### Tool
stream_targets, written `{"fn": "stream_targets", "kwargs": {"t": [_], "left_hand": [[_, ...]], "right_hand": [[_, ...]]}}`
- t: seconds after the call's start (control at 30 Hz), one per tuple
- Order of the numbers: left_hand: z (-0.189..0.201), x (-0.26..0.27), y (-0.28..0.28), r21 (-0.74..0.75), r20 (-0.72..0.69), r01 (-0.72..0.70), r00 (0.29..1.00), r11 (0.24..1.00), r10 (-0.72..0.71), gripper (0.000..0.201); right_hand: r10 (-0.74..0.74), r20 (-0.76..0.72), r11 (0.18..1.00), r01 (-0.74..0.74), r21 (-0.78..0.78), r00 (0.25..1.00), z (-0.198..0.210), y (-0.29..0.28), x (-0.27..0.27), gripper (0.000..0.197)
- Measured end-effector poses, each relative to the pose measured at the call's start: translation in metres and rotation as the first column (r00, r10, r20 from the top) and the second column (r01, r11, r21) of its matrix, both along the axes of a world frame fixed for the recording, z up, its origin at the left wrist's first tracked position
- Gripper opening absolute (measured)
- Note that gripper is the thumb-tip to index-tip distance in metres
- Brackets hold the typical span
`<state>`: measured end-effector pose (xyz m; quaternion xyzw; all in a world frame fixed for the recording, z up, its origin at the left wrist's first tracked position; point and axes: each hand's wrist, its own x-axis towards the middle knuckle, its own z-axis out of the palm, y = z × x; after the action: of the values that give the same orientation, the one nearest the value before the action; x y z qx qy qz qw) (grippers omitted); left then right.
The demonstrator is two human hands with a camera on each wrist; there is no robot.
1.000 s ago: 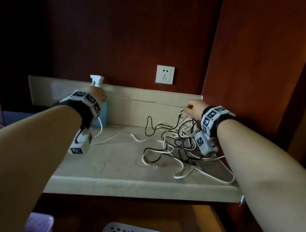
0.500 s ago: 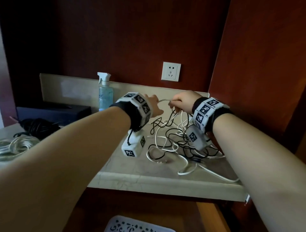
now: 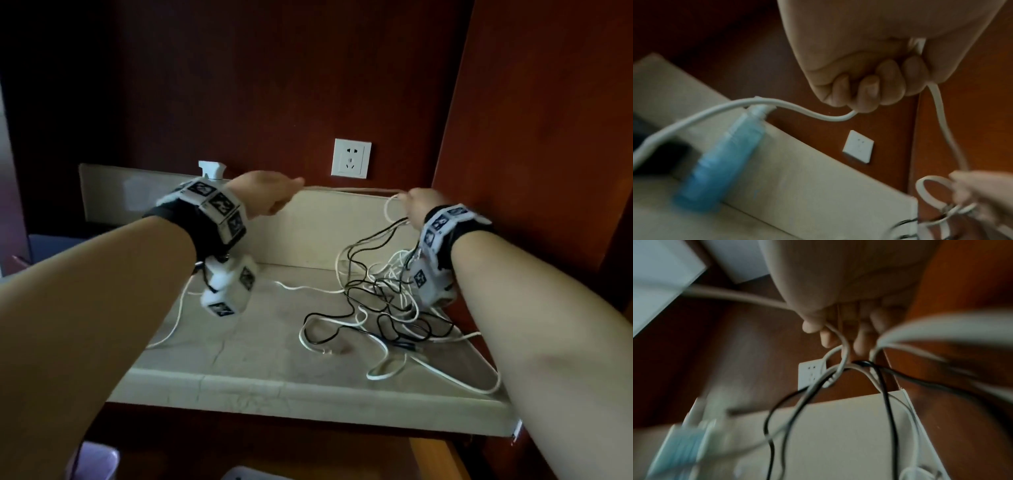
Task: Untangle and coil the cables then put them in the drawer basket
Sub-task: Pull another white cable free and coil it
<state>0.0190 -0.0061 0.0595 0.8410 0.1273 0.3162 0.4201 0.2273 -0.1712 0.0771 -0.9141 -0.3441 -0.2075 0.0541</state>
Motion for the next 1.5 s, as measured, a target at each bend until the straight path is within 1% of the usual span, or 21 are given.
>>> {"fn": "stream_targets", "kwargs": {"t": [0.07,0.17,0.27,0.3,0.4,0.47,0.57,0.63,0.77,0.87,0.93,0.97,1.03,1.1,1.13,1.17,1.23,1.33,1.4,1.47,1.5], "left_hand": [[-0.006,-0.007,0.023,0.14,-0.094,-0.15,0.982,0.979,0.164,0.042],[-0.02,-0.017,0.044,0.182,-0.236,-0.312,0.907,0.932,0.35,0.038],[-0.027,-0.02,0.034,0.332,-0.485,-0.358,0.729,0.872,0.484,0.034],[-0.026,-0.018,0.023,0.356,-0.479,-0.361,0.722,0.862,0.5,0.033],[-0.018,0.001,-0.013,0.353,-0.437,-0.201,0.828,0.914,0.351,0.04],[-0.016,0.018,-0.035,0.321,-0.399,-0.085,0.891,0.943,0.216,0.037],[-0.021,0.03,-0.058,0.384,-0.503,0.008,0.841,0.923,0.202,0.026],[-0.023,0.033,-0.058,0.402,-0.508,0.009,0.835,0.916,0.214,0.031],[-0.003,0.012,-0.03,0.302,-0.415,-0.144,0.87,0.942,0.266,0.045],[0.011,-0.016,-0.006,0.422,-0.437,-0.246,0.788,0.873,0.433,0.051],[0.01,-0.03,0.012,0.523,-0.456,-0.275,0.709,0.806,0.538,0.053],[0.007,-0.034,0.02,0.581,-0.489,-0.255,0.651,0.773,0.581,0.054],[-0.001,-0.032,0.026,0.65,-0.575,-0.163,0.532,0.742,0.621,0.056],[-0.009,-0.018,0.023,0.672,-0.598,-0.122,0.493,0.731,0.632,0.056],[-0.012,-0.009,0.017,0.693,-0.564,-0.122,0.522,0.71,0.64,0.059],[-0.014,0.0,0.008,0.701,-0.497,-0.157,0.592,0.696,0.634,0.063],[-0.012,0.017,-0.015,0.619,-0.335,-0.27,0.758,0.738,0.559,0.075],[-0.001,0.029,-0.041,0.442,-0.096,-0.344,0.9,0.829,0.425,0.085],[0.011,0.028,-0.046,0.404,-0.084,-0.263,0.943,0.876,0.321,0.056],[0.018,0.021,-0.046,0.451,-0.189,-0.138,0.951,0.882,0.246,0.018],[0.019,0.016,-0.04,0.487,-0.183,-0.134,0.951,0.863,0.25,0.016]], "right_hand": [[-0.011,-0.023,0.996,0.013,0.084,1.0,0.014,-0.008,0.001,0.035],[0.109,-0.115,0.954,-0.072,0.29,0.987,0.021,-0.012,-0.006,0.04],[0.361,-0.311,0.808,-0.128,0.575,0.879,0.01,-0.001,-0.018,0.039],[0.39,-0.372,0.778,-0.085,0.623,0.842,0.007,0.004,-0.024,0.039],[0.375,-0.585,0.871,-0.056,0.488,0.719,-0.001,0.017,-0.043,0.041],[0.374,-0.632,0.897,-0.092,0.432,0.678,0.001,0.019,-0.052,0.039],[0.386,-0.665,0.91,-0.145,0.389,0.64,0.01,0.013,-0.061,0.034],[0.352,-0.656,0.933,-0.192,0.305,0.668,0.019,0.003,-0.063,0.032],[0.19,-0.548,0.958,-0.276,-0.079,0.815,0.014,-0.018,-0.05,0.033],[0.038,-0.388,0.942,-0.162,-0.293,0.921,-0.01,-0.039,-0.028,0.03],[-0.069,-0.355,0.935,-0.064,-0.35,0.932,-0.02,-0.055,-0.017,0.011],[-0.1,-0.376,0.926,-0.052,-0.373,0.921,-0.02,-0.06,-0.015,0.013],[-0.093,-0.45,0.92,-0.095,-0.379,0.888,-0.013,-0.058,-0.018,0.028],[0.013,-0.381,0.942,-0.139,-0.304,0.925,0.004,-0.038,-0.031,0.03],[0.093,-0.288,0.946,-0.175,-0.273,0.953,0.016,-0.024,-0.04,0.03],[0.165,-0.19,0.939,-0.213,-0.27,0.968,0.027,-0.011,-0.05,0.03],[0.28,-0.058,0.903,-0.284,-0.322,0.958,0.044,0.011,-0.07,0.033],[0.332,-0.036,0.866,-0.32,-0.383,0.943,0.049,0.024,-0.09,0.021],[0.342,-0.063,0.862,-0.339,-0.377,0.938,0.046,0.021,-0.099,0.022],[0.367,-0.064,0.874,-0.367,-0.318,0.928,0.042,0.015,-0.1,0.024],[0.359,-0.056,0.888,-0.36,-0.288,0.932,0.039,0.011,-0.097,0.023]]}}
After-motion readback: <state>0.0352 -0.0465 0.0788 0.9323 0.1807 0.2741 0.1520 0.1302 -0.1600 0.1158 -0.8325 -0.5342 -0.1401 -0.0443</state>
